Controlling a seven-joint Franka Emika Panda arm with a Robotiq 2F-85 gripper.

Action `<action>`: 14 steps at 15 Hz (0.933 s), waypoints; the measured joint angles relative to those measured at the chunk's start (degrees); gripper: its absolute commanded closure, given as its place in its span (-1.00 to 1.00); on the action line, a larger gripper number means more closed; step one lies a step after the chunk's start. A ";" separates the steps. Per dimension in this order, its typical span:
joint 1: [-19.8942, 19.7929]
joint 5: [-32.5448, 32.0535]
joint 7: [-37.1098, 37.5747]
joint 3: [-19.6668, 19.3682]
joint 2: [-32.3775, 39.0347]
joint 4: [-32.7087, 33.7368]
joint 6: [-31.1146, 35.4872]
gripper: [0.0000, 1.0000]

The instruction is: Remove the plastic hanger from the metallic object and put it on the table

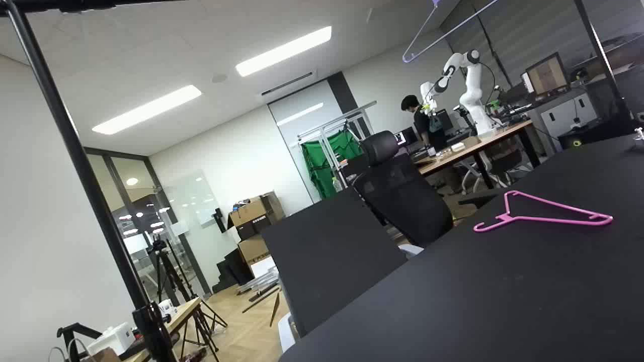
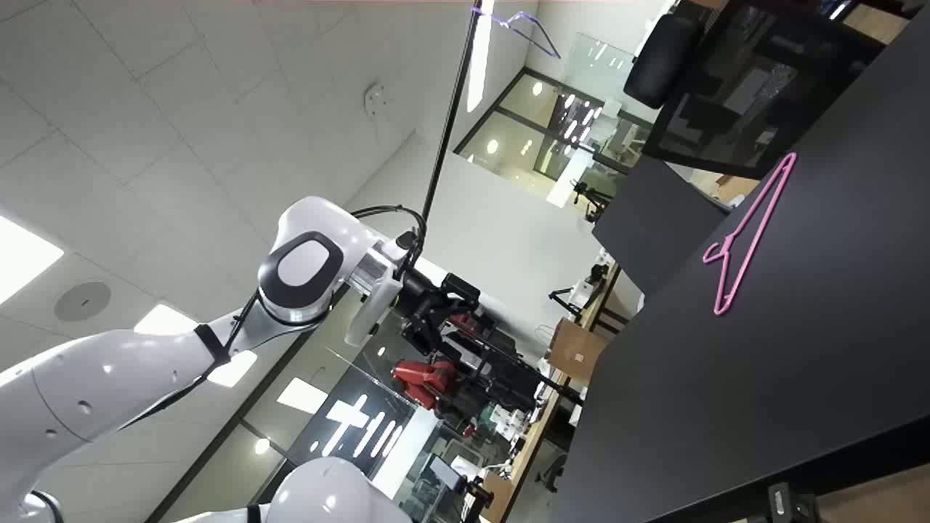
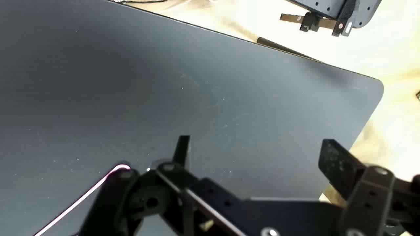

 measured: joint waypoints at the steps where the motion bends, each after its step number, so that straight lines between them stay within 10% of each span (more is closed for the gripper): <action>1: 0.00 0.00 -0.01 0.00 0.00 0.00 0.00 -1.00; 14: -0.20 -0.91 -1.39 0.07 0.73 0.10 4.12 -1.00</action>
